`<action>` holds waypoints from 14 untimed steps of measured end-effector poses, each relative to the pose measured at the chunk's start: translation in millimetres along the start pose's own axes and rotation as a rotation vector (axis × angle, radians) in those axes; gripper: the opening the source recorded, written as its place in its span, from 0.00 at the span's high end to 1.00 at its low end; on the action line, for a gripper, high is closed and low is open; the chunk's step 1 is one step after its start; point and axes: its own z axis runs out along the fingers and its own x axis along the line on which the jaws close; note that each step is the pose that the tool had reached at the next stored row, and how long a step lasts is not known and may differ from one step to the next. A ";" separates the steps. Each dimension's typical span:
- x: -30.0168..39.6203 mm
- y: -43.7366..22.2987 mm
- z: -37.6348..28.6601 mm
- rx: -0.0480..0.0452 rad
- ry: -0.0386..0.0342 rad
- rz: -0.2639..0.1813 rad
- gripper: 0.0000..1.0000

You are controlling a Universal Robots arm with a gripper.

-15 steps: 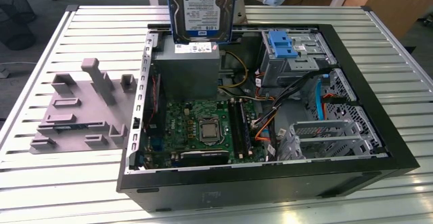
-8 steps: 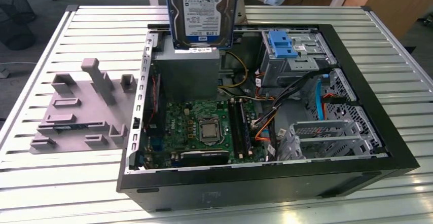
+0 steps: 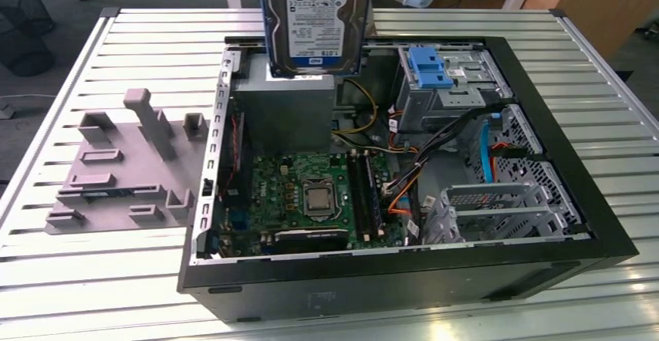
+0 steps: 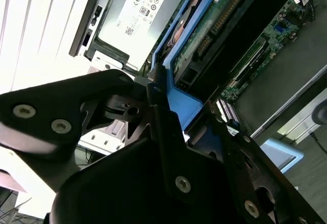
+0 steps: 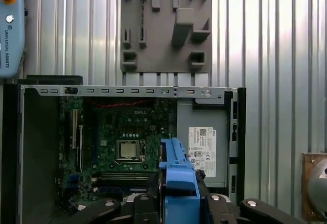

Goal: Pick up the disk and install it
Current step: 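Pick up the disk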

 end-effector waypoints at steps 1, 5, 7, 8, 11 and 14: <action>0.1 -1.2 0.0 0.0000 0.0000 0.000 0.64; 0.1 -1.6 0.0 0.0000 0.0000 0.000 0.64; 0.1 -1.6 0.0 0.0001 0.0000 0.000 0.64; 0.1 -1.6 0.0 0.0000 0.0000 0.000 0.64; 0.1 -1.6 0.0 0.0000 0.0000 0.000 0.64; 0.1 -1.5 0.0 0.0000 0.0000 0.000 0.64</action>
